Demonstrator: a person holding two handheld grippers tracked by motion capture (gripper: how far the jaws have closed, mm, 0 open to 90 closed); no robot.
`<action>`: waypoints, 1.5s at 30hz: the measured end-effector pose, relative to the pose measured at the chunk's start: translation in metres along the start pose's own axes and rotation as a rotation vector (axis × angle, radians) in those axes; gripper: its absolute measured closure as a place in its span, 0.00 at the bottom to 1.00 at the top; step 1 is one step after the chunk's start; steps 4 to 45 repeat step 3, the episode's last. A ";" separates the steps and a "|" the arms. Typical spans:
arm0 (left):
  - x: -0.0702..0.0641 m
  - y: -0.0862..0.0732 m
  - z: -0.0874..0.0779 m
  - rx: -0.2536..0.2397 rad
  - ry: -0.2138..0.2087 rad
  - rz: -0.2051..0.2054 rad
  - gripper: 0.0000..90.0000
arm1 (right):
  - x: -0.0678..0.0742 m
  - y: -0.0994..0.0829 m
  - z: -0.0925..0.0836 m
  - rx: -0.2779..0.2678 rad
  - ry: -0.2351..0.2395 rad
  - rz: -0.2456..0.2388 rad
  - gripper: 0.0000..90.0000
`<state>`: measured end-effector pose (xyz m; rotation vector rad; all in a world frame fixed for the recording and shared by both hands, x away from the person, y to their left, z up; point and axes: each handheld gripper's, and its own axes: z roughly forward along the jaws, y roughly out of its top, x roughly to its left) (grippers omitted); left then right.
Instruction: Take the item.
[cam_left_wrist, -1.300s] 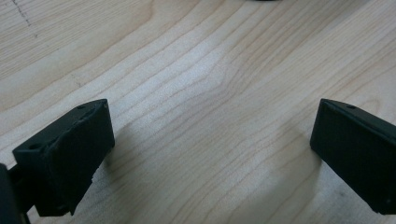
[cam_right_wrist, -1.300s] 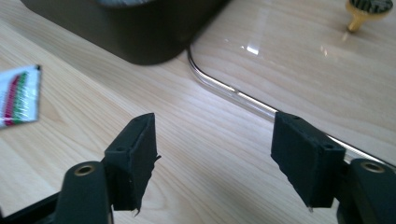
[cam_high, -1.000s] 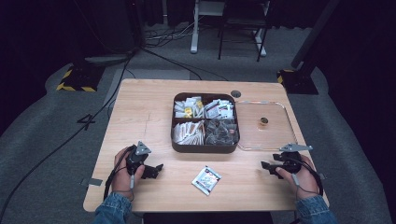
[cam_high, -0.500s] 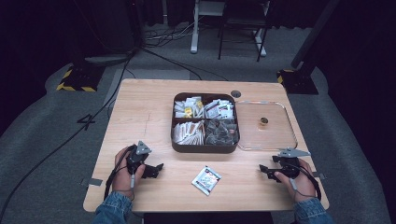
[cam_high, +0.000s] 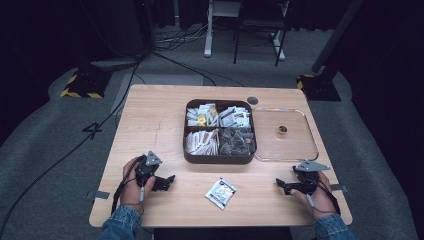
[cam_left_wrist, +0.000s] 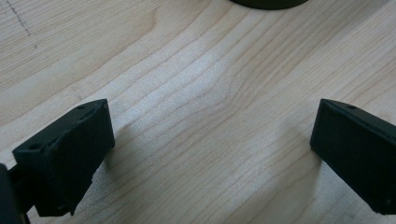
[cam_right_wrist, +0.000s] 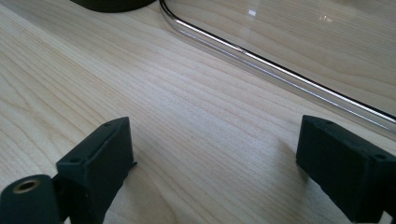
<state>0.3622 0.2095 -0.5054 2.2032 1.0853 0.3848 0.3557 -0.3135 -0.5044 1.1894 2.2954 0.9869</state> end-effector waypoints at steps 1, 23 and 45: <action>0.000 0.000 0.000 0.000 0.000 0.000 0.00 | 0.000 0.000 0.000 0.000 -0.001 0.002 0.12; 0.000 0.000 0.000 0.000 0.000 0.000 0.00 | 0.000 0.000 0.000 0.000 -0.003 0.004 0.12; 0.000 0.000 0.000 0.000 0.000 0.000 0.00 | 0.000 0.000 0.000 0.000 -0.003 0.004 0.12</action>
